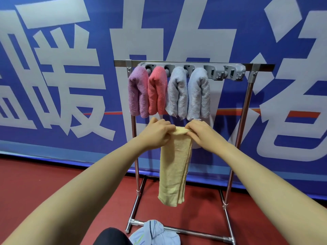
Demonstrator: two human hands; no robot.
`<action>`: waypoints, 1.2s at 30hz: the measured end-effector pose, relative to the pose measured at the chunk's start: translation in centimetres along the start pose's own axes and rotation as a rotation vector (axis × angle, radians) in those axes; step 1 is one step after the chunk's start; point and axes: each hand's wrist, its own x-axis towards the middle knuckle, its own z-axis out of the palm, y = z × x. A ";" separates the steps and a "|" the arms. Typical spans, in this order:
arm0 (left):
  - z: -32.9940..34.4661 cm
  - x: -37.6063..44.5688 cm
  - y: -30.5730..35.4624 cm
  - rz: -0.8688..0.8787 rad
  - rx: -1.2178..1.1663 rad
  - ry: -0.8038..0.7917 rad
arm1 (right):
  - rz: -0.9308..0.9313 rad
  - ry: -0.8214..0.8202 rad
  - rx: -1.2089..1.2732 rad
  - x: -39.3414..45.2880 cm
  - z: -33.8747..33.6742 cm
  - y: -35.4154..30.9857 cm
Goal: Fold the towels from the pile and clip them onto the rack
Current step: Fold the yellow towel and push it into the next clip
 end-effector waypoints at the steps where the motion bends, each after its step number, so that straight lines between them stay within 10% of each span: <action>1: 0.1 -0.2 -0.4 0.020 0.053 0.012 | -0.010 -0.002 -0.009 0.0 -0.2 0.0; 21: 0.2 0.4 0.0 -0.065 -0.170 0.055 | 0.011 -0.019 0.027 -0.3 -1.3 0.7; 30: 0.9 0.3 1.4 -0.211 -0.452 0.214 | 0.244 0.284 0.420 0.1 -0.4 -1.7; 36: 2.0 0.2 1.9 -0.246 -0.442 0.314 | 0.137 0.186 0.113 0.5 -0.4 -1.4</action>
